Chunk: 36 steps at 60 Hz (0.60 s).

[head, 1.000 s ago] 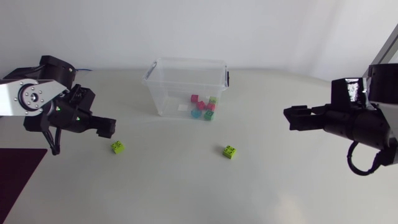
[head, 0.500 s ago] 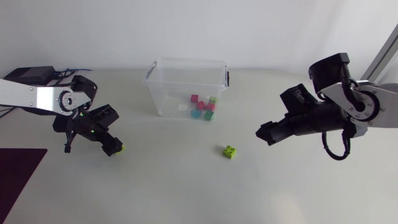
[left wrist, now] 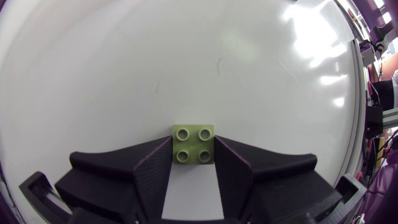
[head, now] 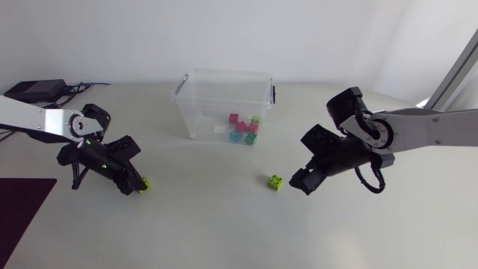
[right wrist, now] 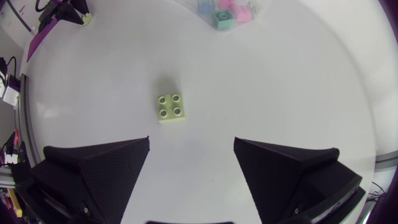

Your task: Place the duplo bricks in the container

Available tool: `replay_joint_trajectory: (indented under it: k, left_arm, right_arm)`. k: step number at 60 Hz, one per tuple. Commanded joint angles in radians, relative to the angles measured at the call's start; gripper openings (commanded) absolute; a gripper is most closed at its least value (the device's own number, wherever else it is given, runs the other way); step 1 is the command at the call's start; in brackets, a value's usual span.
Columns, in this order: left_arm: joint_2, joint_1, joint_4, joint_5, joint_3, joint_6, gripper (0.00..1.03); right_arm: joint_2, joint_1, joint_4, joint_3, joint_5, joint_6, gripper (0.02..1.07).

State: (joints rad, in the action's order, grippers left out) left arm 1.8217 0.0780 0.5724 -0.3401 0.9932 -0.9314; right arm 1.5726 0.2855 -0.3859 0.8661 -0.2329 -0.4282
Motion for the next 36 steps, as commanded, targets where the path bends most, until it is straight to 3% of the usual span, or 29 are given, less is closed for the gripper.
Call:
replay_joint_trajectory:
  k: [1, 22, 29, 34, 36]
  left_arm:
    - [-0.059, 0.003, 0.04, -0.013, 0.007, -0.052, 0.25]
    - [-0.292, -0.04, 0.141, -0.103, 0.12, 0.04, 0.25]
    - [-0.302, -0.061, 0.153, -0.151, 0.193, 0.092, 0.25]
    - [-0.295, -0.086, 0.15, -0.169, 0.24, 0.128, 0.25]
    - [-0.288, -0.098, 0.136, -0.188, 0.266, 0.149, 0.25]
  right_arm:
    - [0.04, 0.049, 0.027, 0.017, -0.005, -0.038, 0.97]
    - [0.233, 0.144, 0.094, 0.105, 0.083, -0.023, 0.91]
    - [0.274, 0.144, 0.113, 0.113, 0.086, -0.021, 0.7]
    - [0.3, 0.144, 0.136, 0.111, 0.107, -0.015, 0.41]
    - [0.303, 0.142, 0.137, 0.109, 0.11, -0.015, 0.36]
